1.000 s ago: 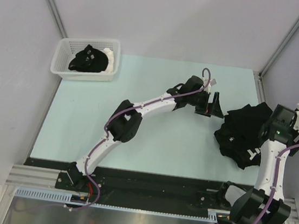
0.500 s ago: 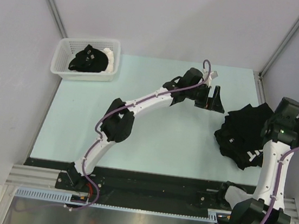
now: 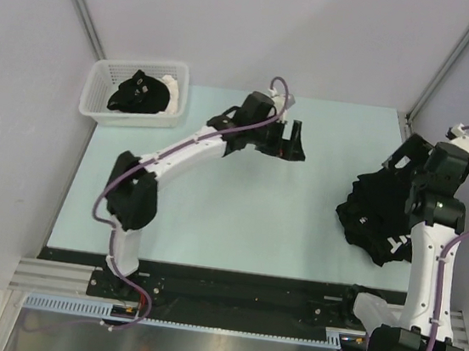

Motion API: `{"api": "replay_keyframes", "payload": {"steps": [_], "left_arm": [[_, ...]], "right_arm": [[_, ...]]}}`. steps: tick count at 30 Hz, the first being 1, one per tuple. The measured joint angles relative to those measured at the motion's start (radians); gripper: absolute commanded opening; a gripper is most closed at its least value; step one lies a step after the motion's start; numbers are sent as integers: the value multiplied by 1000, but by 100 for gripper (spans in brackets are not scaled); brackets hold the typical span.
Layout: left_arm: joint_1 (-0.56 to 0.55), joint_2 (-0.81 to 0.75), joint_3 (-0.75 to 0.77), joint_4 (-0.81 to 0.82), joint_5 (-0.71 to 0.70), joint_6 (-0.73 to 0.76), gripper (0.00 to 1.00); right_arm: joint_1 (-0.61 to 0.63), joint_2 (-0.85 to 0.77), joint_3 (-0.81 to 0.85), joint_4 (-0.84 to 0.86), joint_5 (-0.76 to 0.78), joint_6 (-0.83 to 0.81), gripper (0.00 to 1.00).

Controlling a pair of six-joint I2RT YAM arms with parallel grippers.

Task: Fold and stack the t-shirts

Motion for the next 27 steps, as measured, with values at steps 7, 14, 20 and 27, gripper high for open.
{"api": "replay_keyframes", "payload": {"steps": [7,14,20,27], "left_arm": [[74,-365,-318,-18,-162,66,100],[77,-564,-538,-50,-187,77,99],[77,-647,-619,-116,-254,79,100],[79,-826,-650,-131,-456,143,100]], "right_arm": [[109,122,196,31,-329,59,100],[455,415,623,-37,-224,1,100],[645,637,861,-103,-51,-72,100],[708,796,953,-141,32,-131,100]]}}
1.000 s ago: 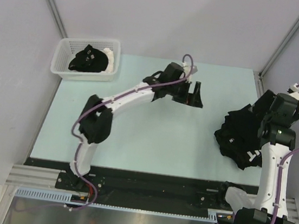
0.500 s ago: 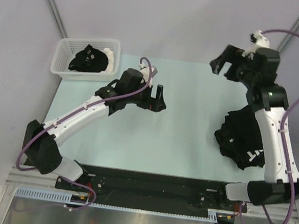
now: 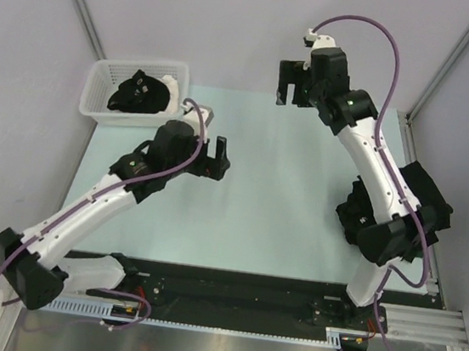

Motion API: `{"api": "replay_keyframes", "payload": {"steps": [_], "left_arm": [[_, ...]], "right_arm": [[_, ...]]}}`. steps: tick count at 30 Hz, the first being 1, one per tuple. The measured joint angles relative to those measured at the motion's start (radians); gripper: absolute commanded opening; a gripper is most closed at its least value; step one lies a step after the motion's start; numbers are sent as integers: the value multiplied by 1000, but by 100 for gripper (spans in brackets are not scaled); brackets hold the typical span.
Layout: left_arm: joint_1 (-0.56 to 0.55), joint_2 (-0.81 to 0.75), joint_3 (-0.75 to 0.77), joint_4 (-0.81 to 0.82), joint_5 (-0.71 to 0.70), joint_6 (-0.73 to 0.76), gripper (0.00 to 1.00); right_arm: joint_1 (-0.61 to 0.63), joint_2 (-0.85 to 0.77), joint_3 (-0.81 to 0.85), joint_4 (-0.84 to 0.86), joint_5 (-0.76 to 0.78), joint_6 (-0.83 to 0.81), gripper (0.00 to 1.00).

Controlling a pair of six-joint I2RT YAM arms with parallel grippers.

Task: Fold and stack the t-shirts

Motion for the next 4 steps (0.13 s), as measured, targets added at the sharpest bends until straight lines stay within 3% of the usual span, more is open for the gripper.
{"api": "replay_keyframes", "payload": {"steps": [4], "left_arm": [[11,-85,-20,21,-114,22,100]], "right_arm": [[13,62,73,-5,11,-29,100]]}}
